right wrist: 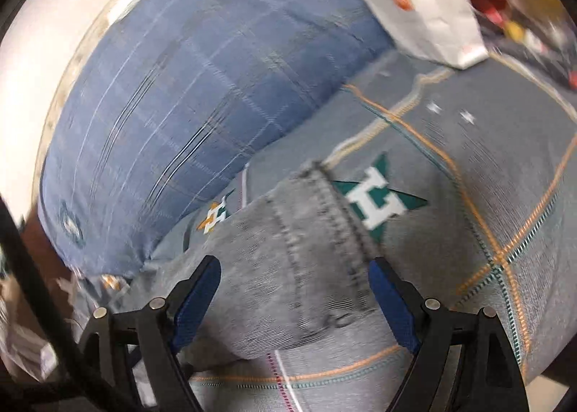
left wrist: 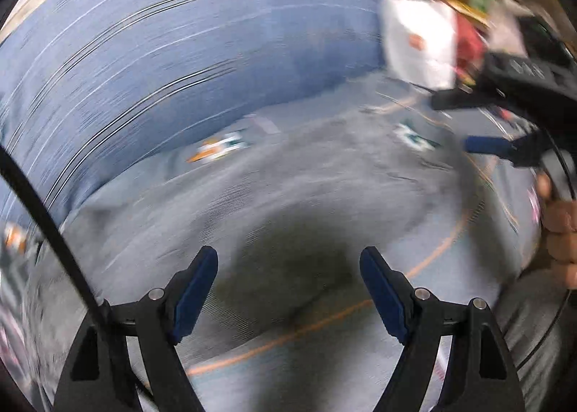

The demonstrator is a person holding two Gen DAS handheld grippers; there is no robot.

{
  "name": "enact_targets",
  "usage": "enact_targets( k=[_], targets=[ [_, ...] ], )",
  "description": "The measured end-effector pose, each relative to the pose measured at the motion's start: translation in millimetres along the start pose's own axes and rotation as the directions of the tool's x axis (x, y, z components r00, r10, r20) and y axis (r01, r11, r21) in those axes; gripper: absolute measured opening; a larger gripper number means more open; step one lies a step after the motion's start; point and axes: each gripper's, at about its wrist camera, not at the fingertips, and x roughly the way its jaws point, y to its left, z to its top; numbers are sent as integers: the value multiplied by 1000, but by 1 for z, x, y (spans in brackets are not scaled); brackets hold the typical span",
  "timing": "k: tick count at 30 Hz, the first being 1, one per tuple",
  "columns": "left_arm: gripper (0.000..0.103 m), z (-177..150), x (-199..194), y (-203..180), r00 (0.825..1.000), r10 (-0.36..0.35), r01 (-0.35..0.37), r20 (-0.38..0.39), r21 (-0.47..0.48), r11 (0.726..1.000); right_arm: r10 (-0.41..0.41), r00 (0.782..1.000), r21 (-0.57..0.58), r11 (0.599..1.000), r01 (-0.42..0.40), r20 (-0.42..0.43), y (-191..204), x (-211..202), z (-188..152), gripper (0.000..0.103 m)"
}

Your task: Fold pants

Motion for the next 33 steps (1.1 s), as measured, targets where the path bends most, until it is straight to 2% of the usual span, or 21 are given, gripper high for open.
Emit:
enact_targets(
  k=[5, 10, 14, 17, 20, 21, 22, 23, 24, 26, 28, 29, 31, 33],
  targets=[
    [81, 16, 34, -59, 1000, -4, 9, -26, 203, 979, 17, 1000, 113, 994, -16, -13, -31, -3, 5, 86],
    [81, 32, 72, -99, 998, -5, 23, -62, 297, 955, 60, 998, 180, 982, -59, 2, -50, -12, 8, 86],
    [65, 39, 94, -121, 997, 18, 10, -78, 351, 936, 105, 994, 233, 967, -103, 3, -60, -10, 8, 86],
    [60, 49, 97, -116, 996, -5, 32, -94, 293, 955, 160, 987, 257, 954, -152, -10, -62, -4, 8, 86],
    [27, 54, 101, -114, 994, -24, 49, -104, 250, 967, 187, 982, 281, 943, -180, 2, -65, -5, 8, 86],
    [21, 55, 101, -111, 994, -26, 50, -109, 227, 973, 192, 981, 287, 940, -186, 8, -67, -6, 8, 86],
    [21, 56, 99, -105, 992, -58, 78, -115, 181, 980, 199, 980, 294, 936, -193, 13, -68, -7, 7, 86],
    [19, 59, 96, -91, 986, -123, 133, -112, 89, 987, 209, 978, 305, 930, -204, 17, -70, -7, 7, 86],
    [19, 60, 95, -80, 980, -169, 173, -105, 22, 985, 221, 975, 318, 923, -216, 21, -72, -5, 7, 86],
    [18, 61, 92, -58, 961, -264, 253, -85, -120, 960, 241, 970, 339, 912, -232, 16, -75, 0, 6, 86],
    [18, 60, 88, -48, 950, -305, 291, -62, -178, 940, 264, 964, 341, 908, -243, -17, -72, 11, 5, 86],
    [18, 60, 86, -46, 948, -313, 299, -51, -188, 936, 300, 953, 349, 898, -269, -38, -69, 19, 4, 86],
    [18, 59, 81, -45, 946, -321, 309, -36, -194, 931, 426, 901, 390, 846, -363, -87, -62, 39, -1, 86],
    [18, 58, 77, -46, 944, -329, 318, -26, -193, 928, 462, 880, 409, 828, -383, -111, -57, 50, -4, 87]
  ],
)
